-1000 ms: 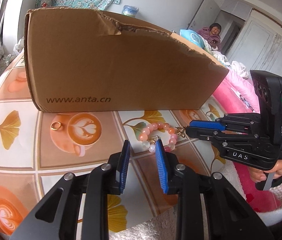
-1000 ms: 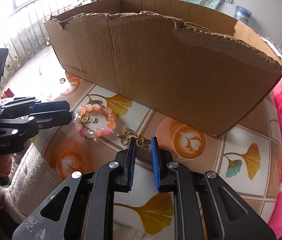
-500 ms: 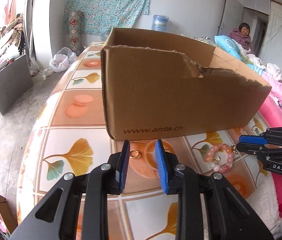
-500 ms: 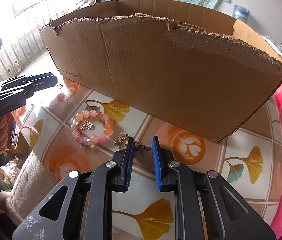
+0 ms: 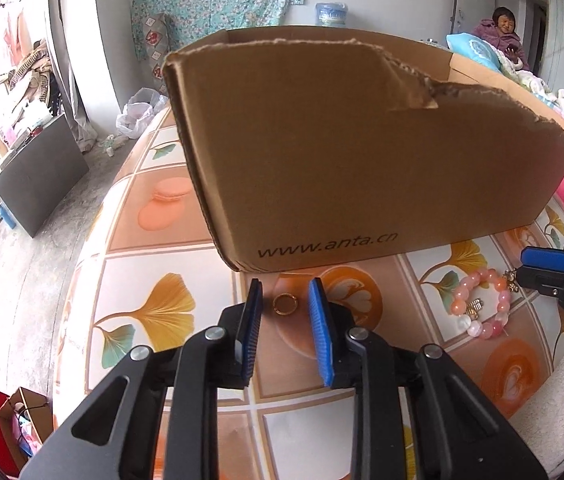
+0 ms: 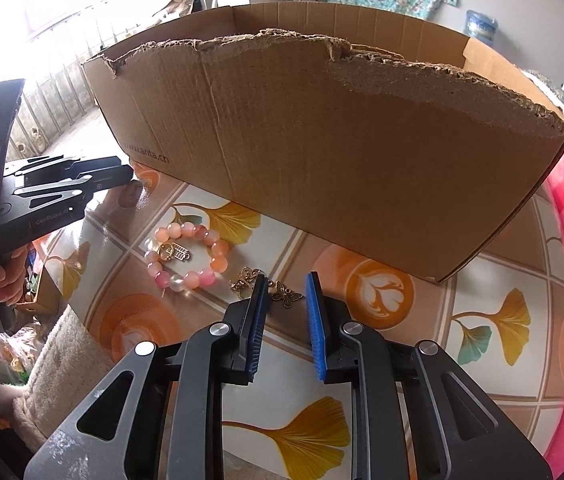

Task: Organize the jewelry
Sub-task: 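Close the left gripper on the small gold ring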

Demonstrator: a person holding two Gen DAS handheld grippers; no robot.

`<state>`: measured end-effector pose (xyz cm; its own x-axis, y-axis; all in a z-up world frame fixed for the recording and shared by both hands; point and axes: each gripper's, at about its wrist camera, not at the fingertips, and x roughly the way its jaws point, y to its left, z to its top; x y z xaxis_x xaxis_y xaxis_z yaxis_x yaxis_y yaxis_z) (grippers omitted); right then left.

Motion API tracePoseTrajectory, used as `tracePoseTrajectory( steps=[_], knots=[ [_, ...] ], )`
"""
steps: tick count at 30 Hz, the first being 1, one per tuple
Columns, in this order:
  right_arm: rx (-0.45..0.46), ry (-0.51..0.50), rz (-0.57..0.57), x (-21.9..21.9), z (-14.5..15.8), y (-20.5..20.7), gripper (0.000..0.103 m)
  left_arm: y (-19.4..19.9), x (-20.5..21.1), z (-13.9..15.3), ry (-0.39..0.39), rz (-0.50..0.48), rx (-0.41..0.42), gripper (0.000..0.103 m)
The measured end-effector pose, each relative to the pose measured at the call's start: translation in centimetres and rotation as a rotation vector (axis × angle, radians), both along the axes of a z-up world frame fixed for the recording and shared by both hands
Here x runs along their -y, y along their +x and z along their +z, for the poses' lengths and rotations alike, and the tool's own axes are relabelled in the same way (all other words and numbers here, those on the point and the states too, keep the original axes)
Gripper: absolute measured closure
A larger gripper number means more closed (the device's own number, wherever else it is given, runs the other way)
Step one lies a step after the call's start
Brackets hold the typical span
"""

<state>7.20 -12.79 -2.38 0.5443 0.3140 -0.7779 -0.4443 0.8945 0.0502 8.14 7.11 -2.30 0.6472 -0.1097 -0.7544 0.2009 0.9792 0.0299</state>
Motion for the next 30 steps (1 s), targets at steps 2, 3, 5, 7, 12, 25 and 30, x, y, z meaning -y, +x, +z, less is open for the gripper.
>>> tracePoseTrajectory(
  steps=[2, 3, 5, 7, 12, 25, 30],
  knots=[
    [0.003, 0.003, 0.000, 0.2, 0.0, 0.0, 0.083, 0.0, 0.1, 0.1, 0.008, 0.005, -0.002, 0.088],
    [0.003, 0.005, 0.000, 0.2, 0.0, 0.0, 0.083, 0.1, 0.1, 0.2, 0.008, 0.008, -0.004, 0.091],
    [0.003, 0.009, 0.001, 0.3, -0.1, 0.1, 0.083, 0.0, 0.0, 0.2, 0.011, 0.008, -0.003, 0.091],
    [0.006, 0.008, 0.002, 0.4, -0.1, 0.1, 0.083, -0.1, 0.0, 0.2, 0.016, 0.008, 0.000, 0.092],
    [0.006, 0.008, -0.003, 0.6, 0.0, 0.0, 0.082, -0.3, 0.0, 0.3, 0.007, 0.010, 0.008, 0.092],
    [0.012, -0.033, 0.018, -0.1, -0.4, -0.4, 0.082, -1.0, -0.5, 1.3, -0.083, -0.025, 0.053, 0.092],
    [0.020, -0.038, 0.021, -0.4, -0.5, 0.0, 0.082, -1.2, -0.3, 1.6, -0.100, -0.034, 0.068, 0.092]
  ],
)
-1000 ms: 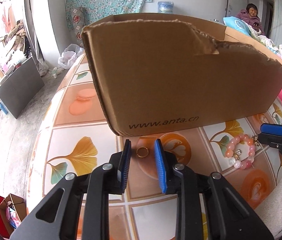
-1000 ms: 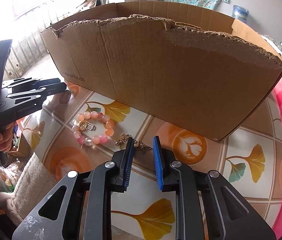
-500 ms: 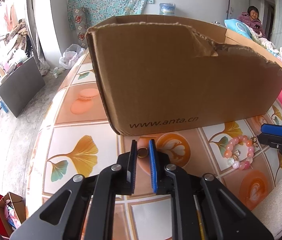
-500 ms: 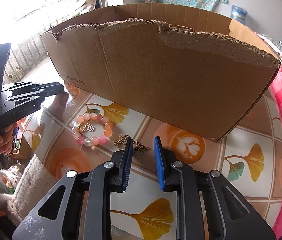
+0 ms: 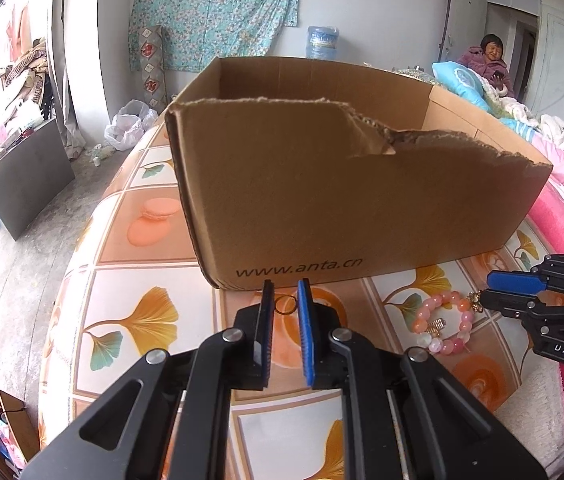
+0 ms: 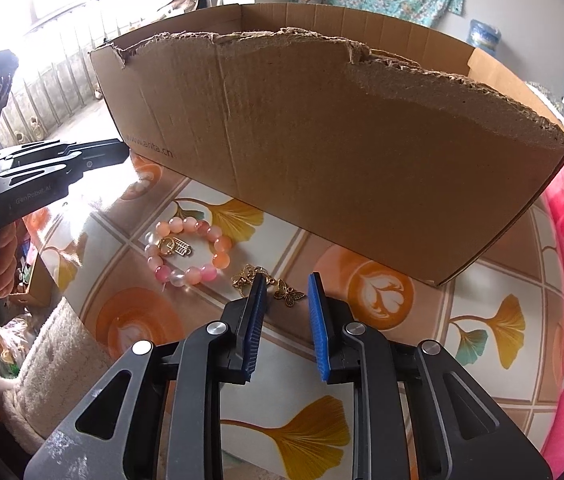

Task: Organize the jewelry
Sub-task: 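Close the left gripper on the small gold ring, then carry the gold ring into the box and open the left gripper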

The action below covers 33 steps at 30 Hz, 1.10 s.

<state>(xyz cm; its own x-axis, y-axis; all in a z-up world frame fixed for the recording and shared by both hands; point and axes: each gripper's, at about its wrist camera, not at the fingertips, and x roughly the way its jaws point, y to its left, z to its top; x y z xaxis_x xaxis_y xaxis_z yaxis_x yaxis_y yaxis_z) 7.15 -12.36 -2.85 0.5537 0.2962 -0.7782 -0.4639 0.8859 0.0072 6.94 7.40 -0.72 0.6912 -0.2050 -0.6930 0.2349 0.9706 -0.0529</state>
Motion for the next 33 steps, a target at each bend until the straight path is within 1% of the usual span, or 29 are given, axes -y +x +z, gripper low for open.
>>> tracePoseTrajectory(
  steps=[1, 2, 3, 12, 16, 20, 24, 29, 31, 33],
  knots=[
    [0.001, -0.004, 0.001, 0.0, 0.0, 0.1, 0.084, -0.1, 0.0, 0.0, -0.002, -0.002, 0.001, 0.092],
    [0.006, -0.014, 0.001, -0.1, 0.0, 0.2, 0.090, -0.2, 0.0, 0.0, -0.003, -0.003, 0.004, 0.092],
    [0.007, -0.016, 0.002, 0.0, 0.0, 0.3, 0.090, -0.2, 0.0, 0.1, -0.002, -0.003, 0.007, 0.092],
    [0.007, 0.011, -0.008, 0.9, 0.7, 0.3, 0.092, -0.6, 0.3, 0.7, 0.005, -0.005, 0.025, 0.092],
    [0.025, 0.028, -0.013, 1.6, 1.3, -0.4, 0.092, -1.1, 0.4, 1.2, 0.012, -0.007, 0.040, 0.092],
    [0.058, 0.049, -0.016, 2.1, 2.4, -1.2, 0.092, -1.8, 0.5, 2.2, 0.008, -0.014, 0.070, 0.092],
    [0.110, 0.110, -0.004, 2.6, 4.9, -2.3, 0.092, -3.0, 0.7, 4.6, -0.031, -0.050, 0.122, 0.092],
    [0.231, 0.179, 0.011, 3.3, 9.8, -2.3, 0.092, -2.9, 1.3, 8.6, -0.103, -0.119, 0.195, 0.092],
    [0.263, 0.211, 0.015, 3.5, 11.4, -1.7, 0.092, -1.9, 2.0, 9.9, -0.133, -0.150, 0.195, 0.092],
    [0.269, 0.238, 0.017, 3.7, 12.5, -0.7, 0.092, -0.2, 2.9, 10.6, -0.142, -0.176, 0.168, 0.092]
  ],
)
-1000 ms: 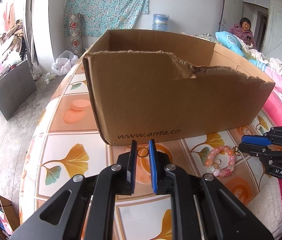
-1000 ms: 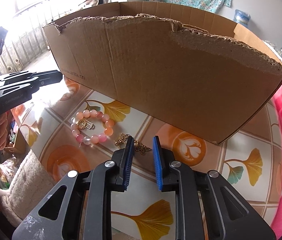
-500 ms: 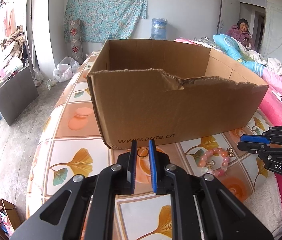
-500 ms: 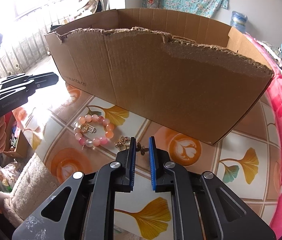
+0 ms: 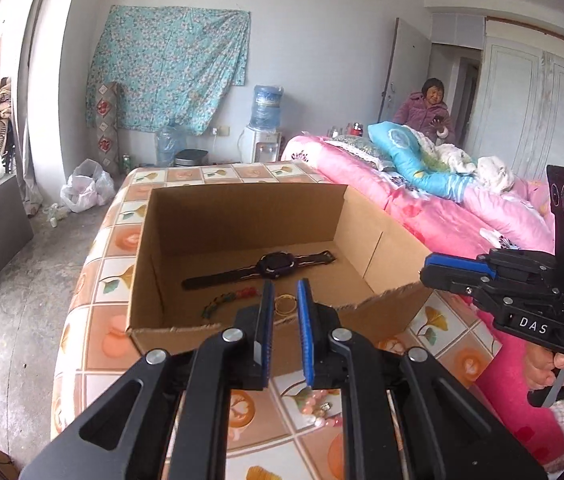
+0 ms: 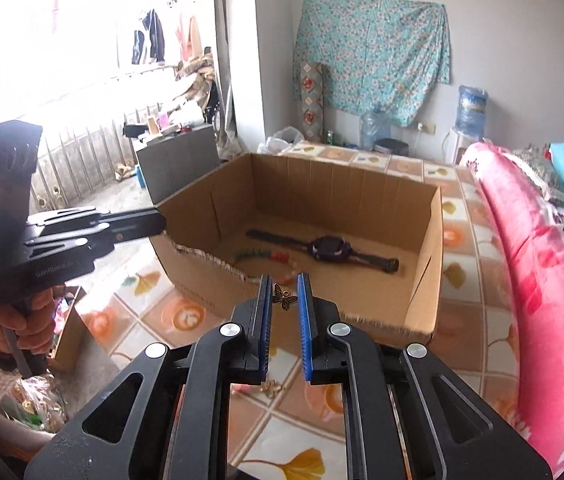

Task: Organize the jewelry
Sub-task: 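Carry the gold ring into the box and open the left gripper, then withdraw the left gripper from the box back over the table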

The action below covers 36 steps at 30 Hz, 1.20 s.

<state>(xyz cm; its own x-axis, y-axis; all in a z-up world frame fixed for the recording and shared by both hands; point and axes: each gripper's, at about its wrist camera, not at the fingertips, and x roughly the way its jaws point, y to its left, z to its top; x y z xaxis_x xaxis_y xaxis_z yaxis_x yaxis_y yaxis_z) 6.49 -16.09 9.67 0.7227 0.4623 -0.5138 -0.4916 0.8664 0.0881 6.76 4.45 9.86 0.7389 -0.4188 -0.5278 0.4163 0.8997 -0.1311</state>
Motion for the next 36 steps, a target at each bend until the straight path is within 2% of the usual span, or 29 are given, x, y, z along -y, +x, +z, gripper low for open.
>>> tracePoseTrajectory(
  steps=[3, 9, 12, 13, 14, 16, 26, 36],
  knots=[
    [-0.033, 0.000, -0.010, -0.3, 0.2, 2.7, 0.092, 3.0, 2.0, 0.1, 0.004, -0.039, -0.056, 0.092],
    [-0.167, 0.016, -0.041, 0.4, -1.4, 7.9, 0.091, 8.7, 5.9, -1.2, -0.010, -0.114, -0.172, 0.091],
    [-0.164, 0.035, -0.051, 0.8, -1.4, 8.7, 0.088, 10.9, 7.1, -2.2, -0.041, -0.126, -0.240, 0.091],
    [-0.155, 0.042, -0.058, 1.1, -1.3, 8.8, 0.084, 11.5, 7.3, -2.6, -0.053, -0.127, -0.264, 0.091],
    [-0.144, 0.052, -0.062, 1.4, -1.2, 8.7, 0.080, 11.9, 7.1, -2.8, -0.066, -0.123, -0.279, 0.089],
    [-0.123, 0.063, -0.066, 2.0, -1.0, 8.6, 0.078, 12.4, 6.9, -3.0, -0.094, -0.113, -0.296, 0.084],
    [-0.060, 0.090, -0.106, 4.4, 0.4, 6.4, 0.078, 10.9, 4.4, -1.8, -0.153, -0.072, -0.257, 0.083],
    [0.017, 0.120, -0.102, 5.2, 1.5, 1.3, 0.069, 4.1, 0.7, 0.7, -0.190, -0.094, -0.121, 0.083]
  ],
)
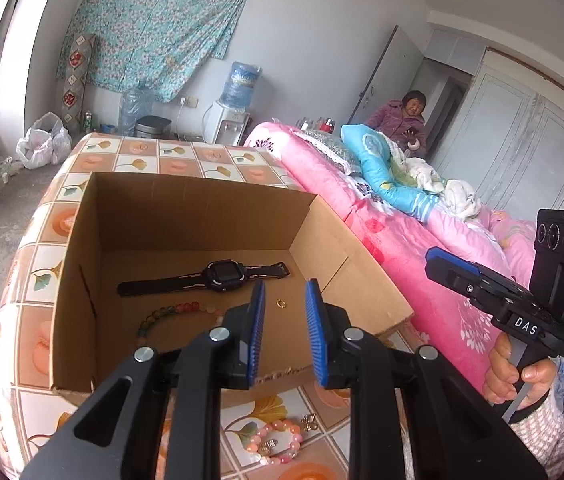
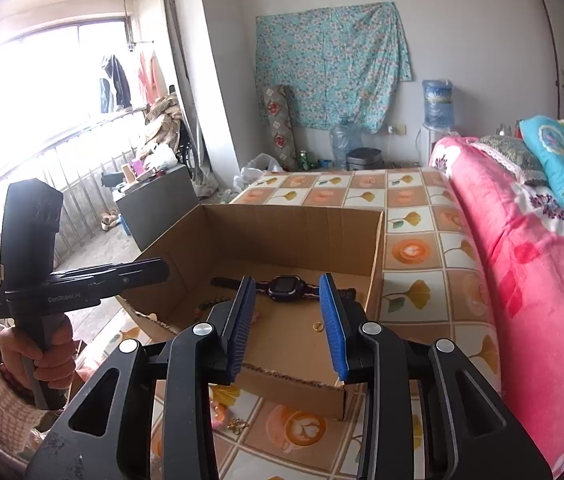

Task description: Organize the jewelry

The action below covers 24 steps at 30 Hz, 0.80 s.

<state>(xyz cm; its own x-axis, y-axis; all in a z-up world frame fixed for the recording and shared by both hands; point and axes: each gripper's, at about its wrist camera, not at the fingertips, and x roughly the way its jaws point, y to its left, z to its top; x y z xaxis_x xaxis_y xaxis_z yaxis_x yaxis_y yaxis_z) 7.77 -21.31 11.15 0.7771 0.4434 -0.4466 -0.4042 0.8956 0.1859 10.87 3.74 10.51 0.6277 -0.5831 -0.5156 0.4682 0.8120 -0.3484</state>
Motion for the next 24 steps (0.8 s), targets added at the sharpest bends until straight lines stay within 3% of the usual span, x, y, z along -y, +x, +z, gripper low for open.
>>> tracePoseTrajectory(
  steps=[4, 7, 11, 15, 20, 24],
  knots=[
    [0.000, -0.001, 0.026, -0.4, -1.1, -2.5, 0.068, -3.3, -2.0, -0.7, 0.006, -0.006, 0.022, 0.081],
    [-0.035, -0.037, 0.061, -1.5, -2.9, -3.9, 0.068, -5.2, -3.1, -2.4, 0.014, 0.000, -0.005, 0.080],
    [-0.145, -0.073, 0.098, -3.3, -6.1, -4.5, 0.068, -6.4, -3.4, -6.0, 0.033, 0.010, -0.101, 0.080],
    [-0.273, -0.051, 0.119, -5.2, -8.7, -4.0, 0.069, -6.8, -2.6, -8.5, 0.091, 0.041, -0.130, 0.080],
    [-0.353, -0.079, 0.134, -7.8, -10.6, -2.5, 0.079, -6.6, -1.1, -10.3, 0.137, 0.042, -0.128, 0.080],
    [-0.359, -0.132, 0.122, -9.0, -11.3, -1.2, 0.087, -6.6, 0.3, -11.2, 0.183, 0.018, -0.113, 0.080]
  ],
)
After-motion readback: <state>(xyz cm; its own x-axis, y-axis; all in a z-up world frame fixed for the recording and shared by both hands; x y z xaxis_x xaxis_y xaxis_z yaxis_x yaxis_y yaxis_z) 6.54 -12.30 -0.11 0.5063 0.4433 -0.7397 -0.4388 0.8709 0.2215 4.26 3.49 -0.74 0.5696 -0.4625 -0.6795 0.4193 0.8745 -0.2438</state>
